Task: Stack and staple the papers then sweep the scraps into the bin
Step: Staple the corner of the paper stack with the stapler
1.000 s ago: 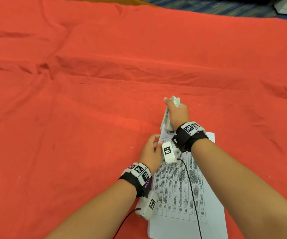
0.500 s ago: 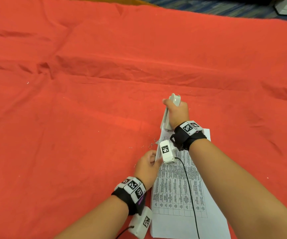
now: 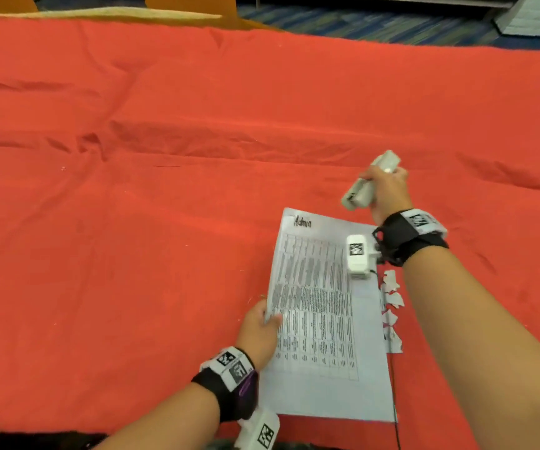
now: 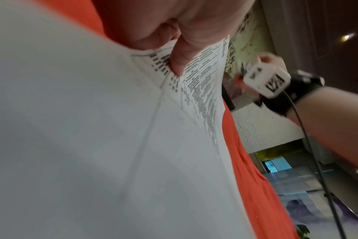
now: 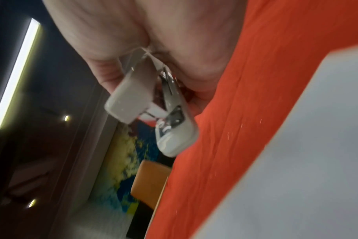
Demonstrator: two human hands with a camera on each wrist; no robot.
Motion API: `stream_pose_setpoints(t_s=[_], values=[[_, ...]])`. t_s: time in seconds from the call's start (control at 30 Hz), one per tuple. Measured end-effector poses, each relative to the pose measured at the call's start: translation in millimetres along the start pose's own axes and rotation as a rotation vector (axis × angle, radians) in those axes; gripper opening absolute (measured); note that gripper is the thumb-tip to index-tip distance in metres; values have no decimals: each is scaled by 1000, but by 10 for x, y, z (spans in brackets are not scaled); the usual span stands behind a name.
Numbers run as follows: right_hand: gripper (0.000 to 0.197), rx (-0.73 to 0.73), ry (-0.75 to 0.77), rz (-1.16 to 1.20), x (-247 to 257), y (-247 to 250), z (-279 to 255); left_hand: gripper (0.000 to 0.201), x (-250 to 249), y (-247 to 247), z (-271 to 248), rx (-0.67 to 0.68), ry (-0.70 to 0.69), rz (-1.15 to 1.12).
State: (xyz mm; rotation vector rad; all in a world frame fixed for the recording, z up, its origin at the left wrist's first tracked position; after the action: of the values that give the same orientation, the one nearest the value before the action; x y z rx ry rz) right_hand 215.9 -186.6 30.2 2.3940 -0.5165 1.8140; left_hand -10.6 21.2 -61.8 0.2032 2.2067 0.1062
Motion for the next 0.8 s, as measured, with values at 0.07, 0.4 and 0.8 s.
stream_pose_setpoints(t_s=[0.07, 0.4, 0.8], values=[[30, -68, 15, -126, 110, 438, 16, 18, -84, 267, -8, -24, 14, -10], [17, -118, -121, -950, -455, 1944, -356, 32, -200, 2017, 179, -359, 79, 118], [35, -165, -224, -1123, -952, 2179, -467, 36, 104, 2542, 513, -412, 234, 408]])
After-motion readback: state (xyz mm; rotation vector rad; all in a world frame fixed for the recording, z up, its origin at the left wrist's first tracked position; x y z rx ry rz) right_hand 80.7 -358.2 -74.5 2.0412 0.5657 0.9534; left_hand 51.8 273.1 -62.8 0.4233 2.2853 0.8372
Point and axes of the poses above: each hand's wrist, its own z-axis towards the middle knuckle, its own y-axis out of the back of the hand, x = y × z, the point moved 3 cm from there along z, towards the middle knuckle, and after that the axes turned 5 degrees about x, right-handed, at the moved point
